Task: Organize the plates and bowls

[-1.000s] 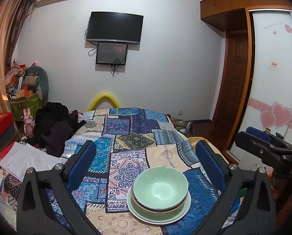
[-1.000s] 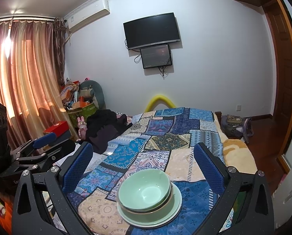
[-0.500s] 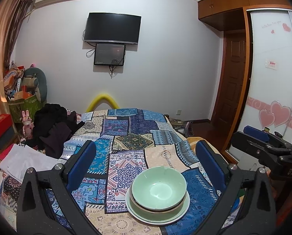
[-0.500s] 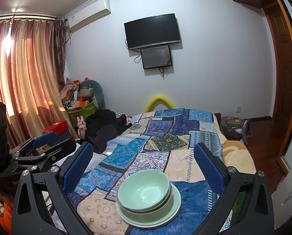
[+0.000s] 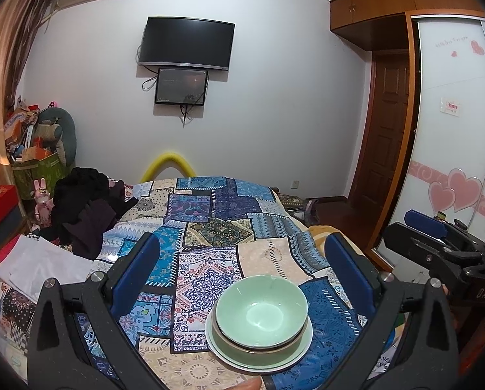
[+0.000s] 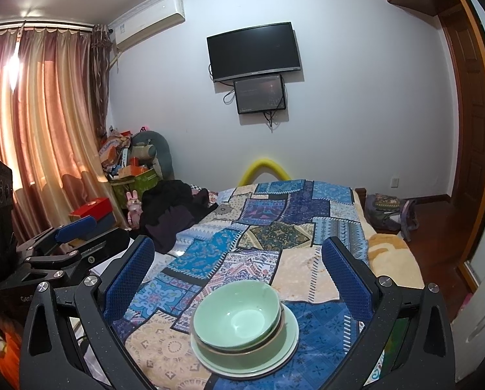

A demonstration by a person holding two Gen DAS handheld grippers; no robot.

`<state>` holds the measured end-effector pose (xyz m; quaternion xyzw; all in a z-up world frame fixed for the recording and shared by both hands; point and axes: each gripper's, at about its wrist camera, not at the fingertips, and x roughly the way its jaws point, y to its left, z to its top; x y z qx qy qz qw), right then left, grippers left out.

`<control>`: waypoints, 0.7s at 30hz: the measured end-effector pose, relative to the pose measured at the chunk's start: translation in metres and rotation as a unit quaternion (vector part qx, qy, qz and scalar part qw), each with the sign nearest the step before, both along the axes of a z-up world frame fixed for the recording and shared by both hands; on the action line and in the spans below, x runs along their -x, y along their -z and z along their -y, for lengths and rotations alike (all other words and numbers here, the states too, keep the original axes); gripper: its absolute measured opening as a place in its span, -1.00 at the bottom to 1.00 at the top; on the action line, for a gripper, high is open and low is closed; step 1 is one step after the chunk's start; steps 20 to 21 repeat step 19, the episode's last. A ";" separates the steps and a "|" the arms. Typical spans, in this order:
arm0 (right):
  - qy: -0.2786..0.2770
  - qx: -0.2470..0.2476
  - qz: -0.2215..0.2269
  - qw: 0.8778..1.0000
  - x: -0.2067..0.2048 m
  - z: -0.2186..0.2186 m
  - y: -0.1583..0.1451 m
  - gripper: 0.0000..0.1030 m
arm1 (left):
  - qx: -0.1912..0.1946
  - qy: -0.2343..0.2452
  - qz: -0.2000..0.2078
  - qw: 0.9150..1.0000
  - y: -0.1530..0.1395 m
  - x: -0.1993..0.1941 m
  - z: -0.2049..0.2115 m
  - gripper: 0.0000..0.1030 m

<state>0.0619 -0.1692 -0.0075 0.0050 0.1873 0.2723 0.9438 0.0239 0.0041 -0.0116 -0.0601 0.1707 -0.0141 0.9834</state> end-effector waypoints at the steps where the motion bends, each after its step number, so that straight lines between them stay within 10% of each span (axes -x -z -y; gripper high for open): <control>1: -0.001 0.000 -0.001 1.000 0.000 0.000 0.000 0.99 | -0.001 -0.001 0.000 1.000 0.000 0.000 0.000 0.99; 21: -0.001 0.006 -0.003 1.000 -0.001 -0.001 0.001 0.99 | 0.007 0.004 -0.011 1.000 0.003 -0.004 -0.002 0.99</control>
